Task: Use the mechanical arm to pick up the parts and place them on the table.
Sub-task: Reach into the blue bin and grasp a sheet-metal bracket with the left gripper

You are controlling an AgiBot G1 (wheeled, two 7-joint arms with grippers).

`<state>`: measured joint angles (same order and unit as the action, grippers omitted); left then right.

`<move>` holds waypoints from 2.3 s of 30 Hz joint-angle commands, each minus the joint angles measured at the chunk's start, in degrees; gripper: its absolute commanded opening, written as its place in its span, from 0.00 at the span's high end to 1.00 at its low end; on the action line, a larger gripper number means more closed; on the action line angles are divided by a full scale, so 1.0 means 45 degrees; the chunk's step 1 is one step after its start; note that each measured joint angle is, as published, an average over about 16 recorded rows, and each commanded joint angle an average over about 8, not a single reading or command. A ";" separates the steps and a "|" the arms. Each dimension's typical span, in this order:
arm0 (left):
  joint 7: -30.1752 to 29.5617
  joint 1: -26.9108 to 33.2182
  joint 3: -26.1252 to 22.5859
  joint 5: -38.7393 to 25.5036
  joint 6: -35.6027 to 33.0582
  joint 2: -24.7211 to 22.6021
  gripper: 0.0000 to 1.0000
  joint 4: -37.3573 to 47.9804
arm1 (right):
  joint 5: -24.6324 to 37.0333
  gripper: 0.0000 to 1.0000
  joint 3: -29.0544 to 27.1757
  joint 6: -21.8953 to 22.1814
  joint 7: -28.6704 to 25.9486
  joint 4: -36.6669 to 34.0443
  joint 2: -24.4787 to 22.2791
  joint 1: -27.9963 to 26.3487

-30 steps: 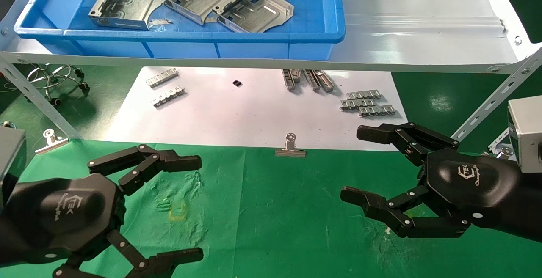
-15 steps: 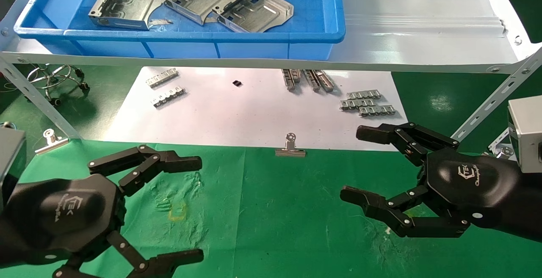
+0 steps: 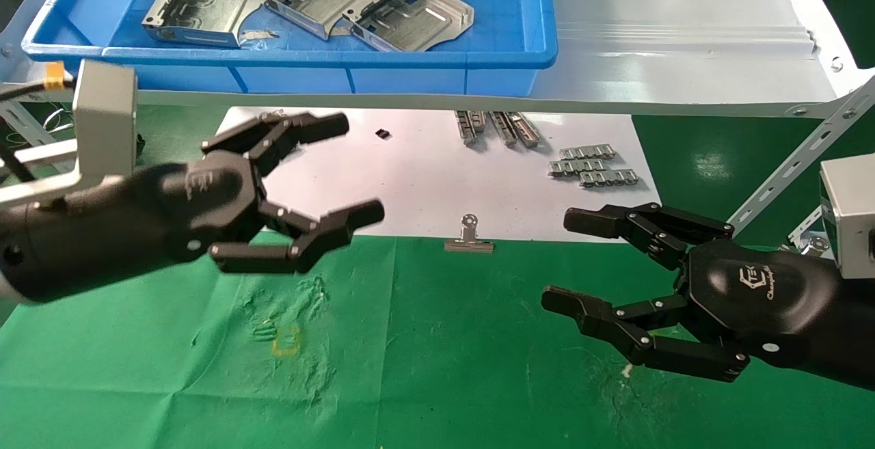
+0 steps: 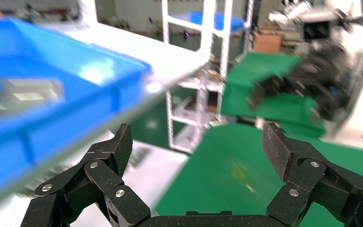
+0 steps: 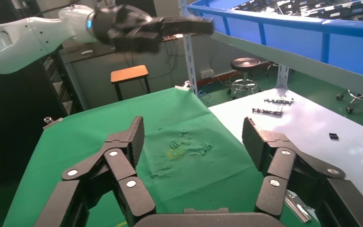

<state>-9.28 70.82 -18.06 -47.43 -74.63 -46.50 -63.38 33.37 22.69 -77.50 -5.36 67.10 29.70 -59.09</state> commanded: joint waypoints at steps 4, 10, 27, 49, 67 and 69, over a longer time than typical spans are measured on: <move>0.0076 0.1218 -0.0194 -0.0441 0.0573 -0.0886 0.00 0.1044 | 0.0000 1.00 0.0000 0.0000 0.0000 0.0000 0.0000 0.0000; -0.0143 0.3185 -0.0716 -0.1484 0.1496 -0.1960 0.00 0.2801 | 0.0000 1.00 0.0000 0.0000 0.0000 0.0000 0.0000 0.0000; 0.1007 0.8684 -0.2862 -0.5229 0.2668 -0.4940 0.04 0.9791 | 0.0000 1.00 0.0000 0.0000 0.0000 0.0000 0.0000 0.0000; 0.2596 1.0282 -0.3559 -0.6314 0.3760 -0.6576 1.00 1.3306 | 0.0000 1.00 0.0000 0.0000 0.0000 0.0000 0.0000 0.0000; 0.2697 1.0175 -0.3685 -0.6431 0.4645 -0.6705 1.00 1.3561 | 0.0000 1.00 0.0000 0.0000 0.0000 0.0000 0.0000 0.0000; 0.2674 1.0170 -0.3675 -0.6408 0.4714 -0.6703 1.00 1.3569 | 0.0000 1.00 0.0000 0.0000 0.0000 0.0000 0.0000 0.0000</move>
<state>2.77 116.57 -34.57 -76.23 -53.36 -76.68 -2.34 33.37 22.69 -77.50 -5.36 67.10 29.70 -59.09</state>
